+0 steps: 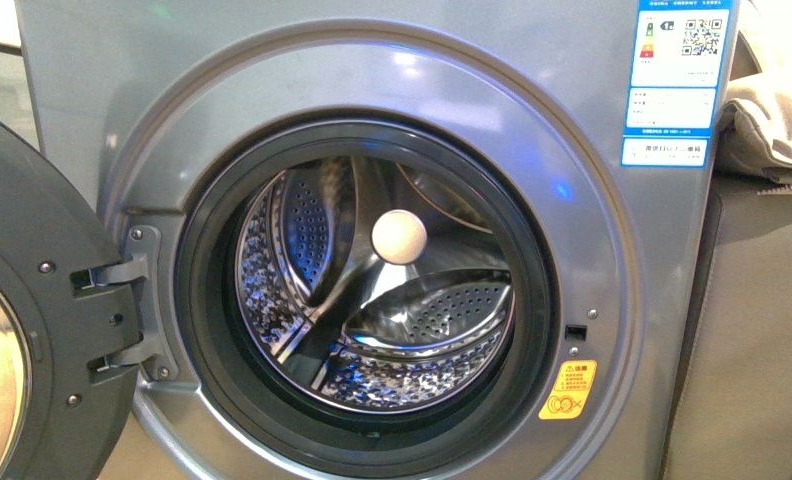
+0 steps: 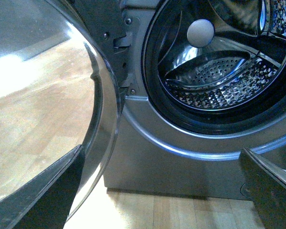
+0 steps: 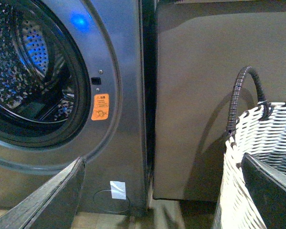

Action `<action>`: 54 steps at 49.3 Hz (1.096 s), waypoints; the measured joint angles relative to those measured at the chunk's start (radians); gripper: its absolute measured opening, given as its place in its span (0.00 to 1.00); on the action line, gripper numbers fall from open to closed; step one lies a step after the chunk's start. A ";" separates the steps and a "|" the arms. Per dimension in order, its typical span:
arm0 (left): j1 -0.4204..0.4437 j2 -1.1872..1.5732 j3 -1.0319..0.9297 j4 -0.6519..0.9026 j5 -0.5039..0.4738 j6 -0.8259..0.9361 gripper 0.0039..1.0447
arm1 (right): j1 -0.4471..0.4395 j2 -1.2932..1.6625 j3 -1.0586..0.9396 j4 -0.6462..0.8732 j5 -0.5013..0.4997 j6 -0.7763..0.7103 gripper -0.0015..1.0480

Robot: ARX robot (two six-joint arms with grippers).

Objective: Put clothes into washing machine

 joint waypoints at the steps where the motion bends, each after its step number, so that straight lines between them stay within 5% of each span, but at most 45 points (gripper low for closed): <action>1: 0.000 0.000 0.000 0.000 0.000 0.000 0.94 | 0.000 0.000 0.000 0.000 0.000 0.000 0.93; 54: 0.000 0.000 0.000 0.000 0.000 0.000 0.94 | 0.000 0.000 0.000 0.000 0.000 0.000 0.93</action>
